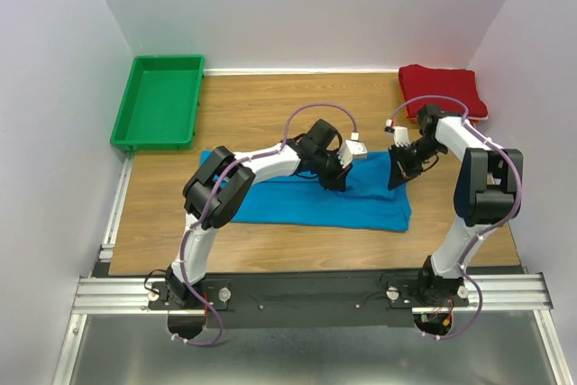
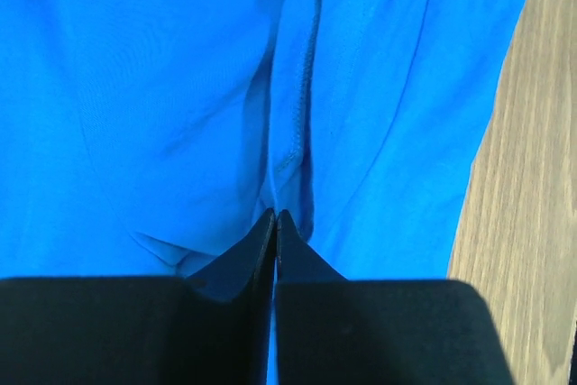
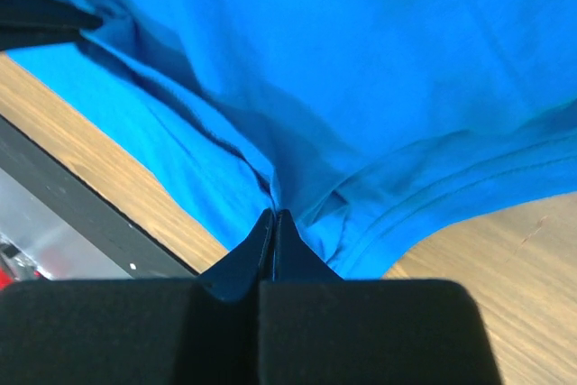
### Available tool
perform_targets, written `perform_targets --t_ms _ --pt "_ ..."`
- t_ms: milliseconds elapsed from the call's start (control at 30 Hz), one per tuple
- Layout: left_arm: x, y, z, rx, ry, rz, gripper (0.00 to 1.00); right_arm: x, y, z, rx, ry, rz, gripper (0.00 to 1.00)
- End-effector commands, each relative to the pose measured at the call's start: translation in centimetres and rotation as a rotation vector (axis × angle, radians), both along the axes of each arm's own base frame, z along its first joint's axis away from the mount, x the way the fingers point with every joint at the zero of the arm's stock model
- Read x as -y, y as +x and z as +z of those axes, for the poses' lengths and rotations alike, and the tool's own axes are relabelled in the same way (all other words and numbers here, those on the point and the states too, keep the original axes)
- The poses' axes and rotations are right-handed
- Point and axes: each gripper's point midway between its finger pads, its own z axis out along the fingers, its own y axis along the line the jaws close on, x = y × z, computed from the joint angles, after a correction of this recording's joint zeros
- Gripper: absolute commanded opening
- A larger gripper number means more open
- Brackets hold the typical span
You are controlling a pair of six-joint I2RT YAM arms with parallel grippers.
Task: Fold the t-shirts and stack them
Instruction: Fold the tshirt
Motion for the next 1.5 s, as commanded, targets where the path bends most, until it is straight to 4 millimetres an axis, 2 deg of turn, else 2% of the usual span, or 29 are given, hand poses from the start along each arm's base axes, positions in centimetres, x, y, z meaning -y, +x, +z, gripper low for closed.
perform_targets --t_ms 0,133,300,333,400,433,567,600,667,700,733,767,833,867,900,967,1000,1033,1067,1100,1133,1167,1233,1400,1467 --pt "0.1 -0.7 3.2 0.039 -0.065 -0.044 0.09 0.0 -1.1 1.7 0.061 0.013 0.059 0.01" --pt "-0.4 -0.9 3.2 0.066 -0.057 -0.049 0.11 -0.1 -2.1 2.3 0.075 0.028 0.103 0.01" --pt "-0.9 -1.5 2.3 0.071 -0.034 -0.063 0.15 0.0 -3.5 1.7 0.049 0.024 0.143 0.02" --pt "-1.0 -1.6 2.2 0.076 -0.028 -0.068 0.21 0.1 -3.9 1.5 0.038 0.024 0.148 0.05" --pt "-1.1 -2.0 2.0 0.081 -0.016 -0.077 0.27 0.0 -4.8 1.1 0.011 0.027 0.163 0.1" --pt "-1.4 -2.4 1.5 0.082 -0.003 -0.089 0.32 0.0 -5.2 1.1 0.014 0.026 0.182 0.17" --pt "-2.5 -3.2 1.7 0.104 0.023 -0.105 0.37 0.3 -6.1 1.7 0.012 0.012 0.231 0.33" --pt "-2.8 -3.1 2.9 0.131 0.012 -0.104 0.37 0.4 -6.1 2.2 0.02 0.013 0.241 0.34" --pt "-3.8 -3.0 3.6 0.171 0.01 -0.09 0.44 0.2 -5.4 3.8 0.049 0.031 0.262 0.42" --pt "-4.2 -2.8 6.1 0.226 -0.025 -0.074 0.49 0.0 -5.0 4.5 0.064 0.038 0.265 0.44" --pt "-5.0 -2.7 6.7 0.247 -0.028 -0.055 0.54 -0.3 -3.5 5.6 0.107 0.045 0.237 0.45" --pt "-5.8 -1.6 10.0 0.332 -0.071 -0.009 0.68 -0.4 -2.8 6.1 0.127 0.046 0.212 0.49" --pt "-7.2 -0.1 12.8 0.439 -0.096 0.062 0.9 -1.2 -1.0 7.4 0.176 0.067 0.155 0.52" --pt "-7.9 0.4 14.5 0.484 -0.115 0.096 0.9 -1.5 -0.4 7.6 0.189 0.069 0.135 0.52" --pt "-9.4 1.2 17.6 0.548 -0.156 0.155 0.9 -1.5 0.1 7.6 0.196 0.055 0.11 0.52" --pt "-11.3 2.4 19.8 0.601 -0.178 0.236 0.9 -2.4 1.3 7.2 0.219 0.03 0.086 0.51" --pt "-12.6 3.0 21.6 0.622 -0.201 0.287 0.9 -2.6 1.5 6.6 0.219 0.006 0.071 0.48" --pt "-13.4 3.4 22.2 0.624 -0.204 0.318 0.9 -2.6 2.4 6.0 0.243 -0.031 0.052 0.45" --pt "-14.1 3.7 22.6 0.616 -0.196 0.333 0.9 -3.5 2.4 5.6 0.248 -0.045 0.071 0.37" --pt "-14.4 3.8 22.7 0.609 -0.19 0.328 0.9 -3.6 2.4 4.7 0.239 -0.073 0.072 0.32" --pt "-15.3 4.4 23.2 0.601 -0.195 0.337 0.9 -4.6 2.6 4.4 0.254 -0.074 0.09 0.27" --pt "-15.9 4.4 23.0 0.576 -0.186 0.342 0.9 -4.9 2.7 4.0 0.257 -0.08 0.097 0.22" --pt "-17.2 5.1 23.0 0.544 -0.194 0.367 0.9 -5.6 2.6 2.6 0.251 -0.114 0.119 0.18" --pt "-19.1 5.8 23.2 0.517 -0.202 0.433 0.9 -5.7 1.8 -0.4 0.222 -0.196 0.158 0.14" --pt "-19.7 5.9 22.9 0.488 -0.198 0.458 0.9 -6.0 0.6 -1.8 0.188 -0.213 0.188 0.13"
